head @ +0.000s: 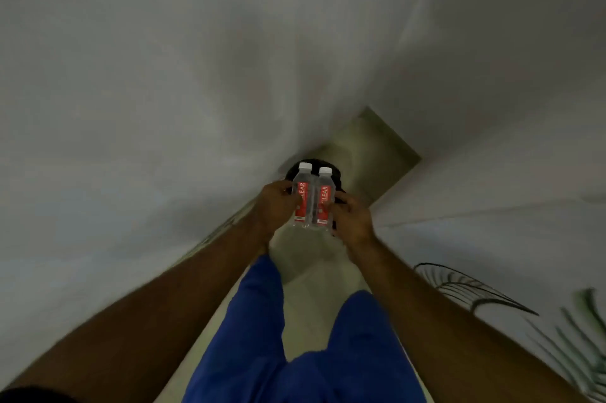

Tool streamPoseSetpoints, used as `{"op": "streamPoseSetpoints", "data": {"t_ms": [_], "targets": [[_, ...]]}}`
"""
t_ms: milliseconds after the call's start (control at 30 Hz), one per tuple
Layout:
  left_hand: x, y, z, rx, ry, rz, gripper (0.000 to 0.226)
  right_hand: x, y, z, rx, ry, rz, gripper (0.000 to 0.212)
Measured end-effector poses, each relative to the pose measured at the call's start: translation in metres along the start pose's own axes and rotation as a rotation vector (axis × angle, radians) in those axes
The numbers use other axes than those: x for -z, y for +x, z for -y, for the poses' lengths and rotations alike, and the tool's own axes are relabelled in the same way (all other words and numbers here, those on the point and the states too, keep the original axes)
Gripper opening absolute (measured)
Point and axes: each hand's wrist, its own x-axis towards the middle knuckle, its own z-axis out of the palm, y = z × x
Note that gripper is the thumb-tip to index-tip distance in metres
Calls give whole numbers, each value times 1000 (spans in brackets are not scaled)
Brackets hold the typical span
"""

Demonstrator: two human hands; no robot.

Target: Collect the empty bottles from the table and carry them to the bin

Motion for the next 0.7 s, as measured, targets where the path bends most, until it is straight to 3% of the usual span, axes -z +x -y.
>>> {"op": "streamPoseSetpoints", "data": {"t_ms": [333,400,467,567,700], "targets": [[-23,217,76,85,287,141,30,-59,196,-85,-365,225,-64,7],[-38,258,100,88,303,181,26,-63,237,-114,-411,280,-75,25],[-53,301,124,92,325,219,26,-67,269,-135,-421,342,-77,27],[-76,359,153,72,414,244,31,-70,317,-164,-421,336,-95,12],[-103,393,176,25,501,335,40,-74,356,-187,-386,401,-154,20]]}}
